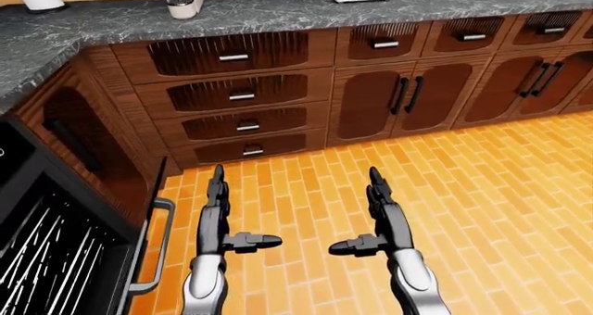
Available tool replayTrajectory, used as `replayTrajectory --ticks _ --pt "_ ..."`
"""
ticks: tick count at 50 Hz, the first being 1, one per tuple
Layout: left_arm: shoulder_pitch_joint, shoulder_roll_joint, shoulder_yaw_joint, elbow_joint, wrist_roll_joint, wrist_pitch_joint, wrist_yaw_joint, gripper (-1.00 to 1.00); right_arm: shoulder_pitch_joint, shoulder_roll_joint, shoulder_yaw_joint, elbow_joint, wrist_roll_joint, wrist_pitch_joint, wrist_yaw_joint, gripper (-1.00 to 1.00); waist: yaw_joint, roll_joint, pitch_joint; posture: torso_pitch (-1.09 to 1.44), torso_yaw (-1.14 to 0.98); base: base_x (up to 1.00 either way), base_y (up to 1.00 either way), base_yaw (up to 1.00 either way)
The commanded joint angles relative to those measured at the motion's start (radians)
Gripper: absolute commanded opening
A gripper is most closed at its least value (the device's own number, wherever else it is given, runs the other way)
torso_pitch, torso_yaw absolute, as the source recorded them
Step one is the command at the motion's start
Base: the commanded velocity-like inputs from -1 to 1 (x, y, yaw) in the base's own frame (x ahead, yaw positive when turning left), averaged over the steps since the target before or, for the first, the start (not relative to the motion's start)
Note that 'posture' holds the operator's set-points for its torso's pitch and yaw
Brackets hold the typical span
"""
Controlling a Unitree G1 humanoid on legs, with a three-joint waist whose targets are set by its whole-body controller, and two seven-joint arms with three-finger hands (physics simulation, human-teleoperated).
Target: Close the dishwasher door
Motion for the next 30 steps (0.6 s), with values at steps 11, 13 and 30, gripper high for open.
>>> replayTrajectory --ticks 11,13,30 --pt "-0.009 0.001 0.002 -0.051 -0.001 -0.027 0.000 1.00 -0.010 0.000 0.007 -0.044 -0.004 -0.024 0.002 1.00 -0.011 0.015 -0.010 0.00 0.00 0.00 0.28 0.00" --pt "-0.009 0.001 0.002 -0.052 -0.001 -0.027 0.000 1.00 -0.012 0.000 0.006 -0.038 -0.004 -0.029 0.002 1.00 -0.010 0.038 -0.006 0.00 0.00 0.00 0.32 0.00" --pt "-0.010 -0.001 -0.004 -0.039 0.004 -0.035 0.001 1.00 -0.024 0.003 0.011 -0.019 -0.005 -0.032 0.004 1.00 0.008 -0.031 -0.013 0.00 0.00 0.00 0.34 0.00"
